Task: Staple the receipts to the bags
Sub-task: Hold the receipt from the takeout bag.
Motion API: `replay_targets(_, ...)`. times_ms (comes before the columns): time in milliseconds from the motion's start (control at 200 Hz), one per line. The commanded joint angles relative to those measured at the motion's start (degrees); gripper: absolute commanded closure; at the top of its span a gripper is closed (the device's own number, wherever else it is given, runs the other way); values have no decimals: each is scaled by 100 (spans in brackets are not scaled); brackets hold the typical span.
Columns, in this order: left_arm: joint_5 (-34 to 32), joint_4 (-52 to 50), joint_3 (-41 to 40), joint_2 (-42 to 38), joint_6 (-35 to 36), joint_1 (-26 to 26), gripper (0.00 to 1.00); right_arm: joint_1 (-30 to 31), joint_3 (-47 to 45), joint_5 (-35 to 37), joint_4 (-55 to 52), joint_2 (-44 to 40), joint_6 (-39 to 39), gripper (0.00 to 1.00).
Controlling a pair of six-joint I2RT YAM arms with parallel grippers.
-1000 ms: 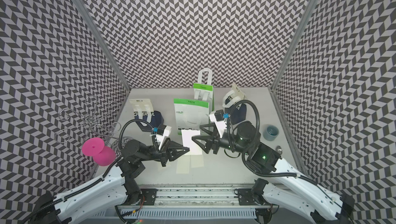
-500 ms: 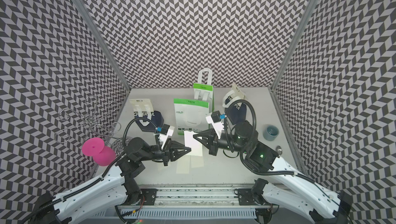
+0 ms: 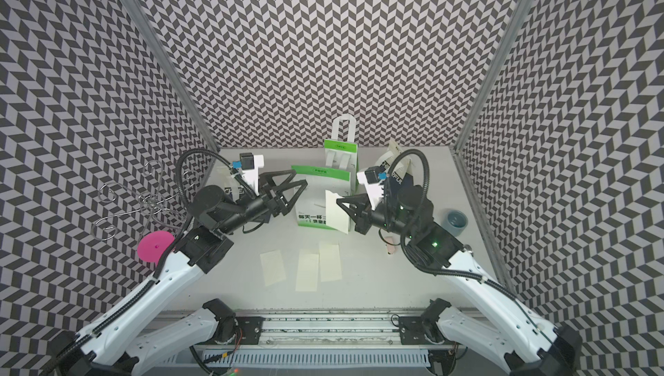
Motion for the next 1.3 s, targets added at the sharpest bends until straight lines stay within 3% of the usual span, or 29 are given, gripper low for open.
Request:
replay_targets(0,-210,-226,511,648,446,287,13,-5,137,-195,524,326,-173,100)
replay_targets(220,326,-457,1539,2027,704,783,12,-111,428,60,408,891,-386,100)
replay_targets(406,480,-716,1975,2675,863,1006,12,-677,437,33,298,749,-402,100)
replay_targets(641,923,-1229,2395,3268,923,1163,16,-962,356,-212,212,825,-416,100)
replay_targets(886,1287,-1872,2406,3388,1144,1198,19,-979,446,-608,400,1306,-390,100)
replay_targets(1026,1648,-1667,2027,3139,1038,1206,20,-972,500,-997,696,1653,-387,100)
replay_targets(1297,1869,-1615,1735,2732,1160,1207,21,-774,958,-844,688,2128,-506,100)
